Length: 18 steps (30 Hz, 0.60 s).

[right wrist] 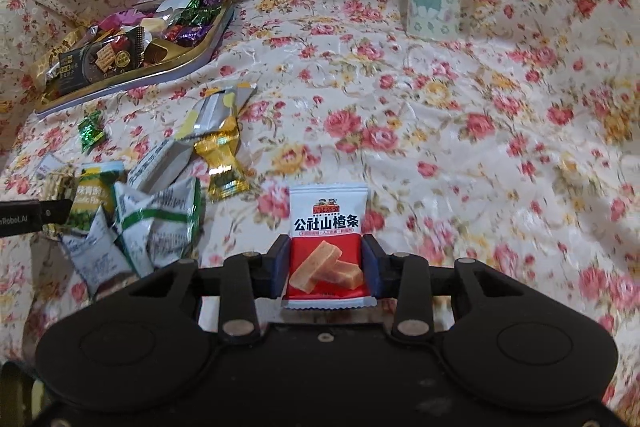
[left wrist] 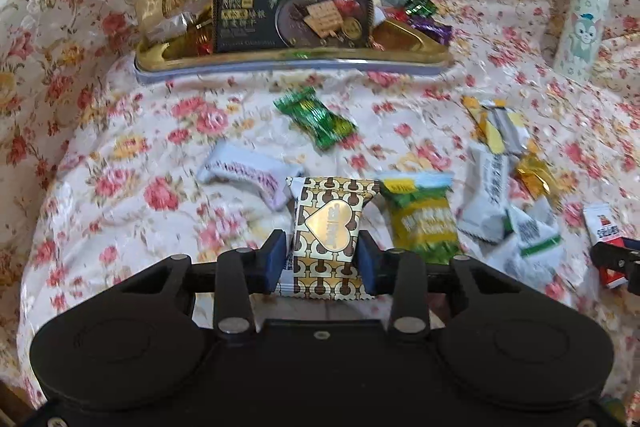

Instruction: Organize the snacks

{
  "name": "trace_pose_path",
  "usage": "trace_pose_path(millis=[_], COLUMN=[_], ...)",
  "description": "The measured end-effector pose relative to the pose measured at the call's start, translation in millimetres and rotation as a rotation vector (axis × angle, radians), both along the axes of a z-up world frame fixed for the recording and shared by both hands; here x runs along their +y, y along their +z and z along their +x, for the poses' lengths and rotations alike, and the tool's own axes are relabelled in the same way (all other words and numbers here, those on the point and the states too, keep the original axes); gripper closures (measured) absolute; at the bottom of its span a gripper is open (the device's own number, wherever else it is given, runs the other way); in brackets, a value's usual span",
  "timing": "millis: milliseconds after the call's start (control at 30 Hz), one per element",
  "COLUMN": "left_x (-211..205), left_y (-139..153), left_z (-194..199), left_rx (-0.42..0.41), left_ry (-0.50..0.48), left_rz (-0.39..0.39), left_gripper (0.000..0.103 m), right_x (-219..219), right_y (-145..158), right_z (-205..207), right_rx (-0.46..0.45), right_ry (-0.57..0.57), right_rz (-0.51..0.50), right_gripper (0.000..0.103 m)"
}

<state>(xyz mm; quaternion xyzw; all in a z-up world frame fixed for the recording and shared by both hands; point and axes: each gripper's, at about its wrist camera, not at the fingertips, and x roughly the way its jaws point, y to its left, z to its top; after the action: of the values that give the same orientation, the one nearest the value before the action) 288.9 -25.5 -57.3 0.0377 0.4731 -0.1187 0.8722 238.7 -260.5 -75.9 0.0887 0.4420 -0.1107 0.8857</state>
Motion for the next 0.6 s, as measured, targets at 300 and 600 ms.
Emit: trace_pose_path(millis=[300, 600], left_x=[-0.3, -6.6], left_y=[4.8, 6.4], left_z=[-31.0, -39.6], left_rx=[0.050, 0.035], left_ry=[-0.037, -0.048], left_rz=[-0.016, 0.025], left_gripper=[0.057, 0.057], right_x=[1.5, 6.9], right_y=[3.3, 2.0], right_z=[-32.8, -38.4], right_rx=[0.004, 0.009], right_ry=[-0.004, -0.002], right_rz=[0.050, 0.040], right_gripper=[0.064, 0.063])
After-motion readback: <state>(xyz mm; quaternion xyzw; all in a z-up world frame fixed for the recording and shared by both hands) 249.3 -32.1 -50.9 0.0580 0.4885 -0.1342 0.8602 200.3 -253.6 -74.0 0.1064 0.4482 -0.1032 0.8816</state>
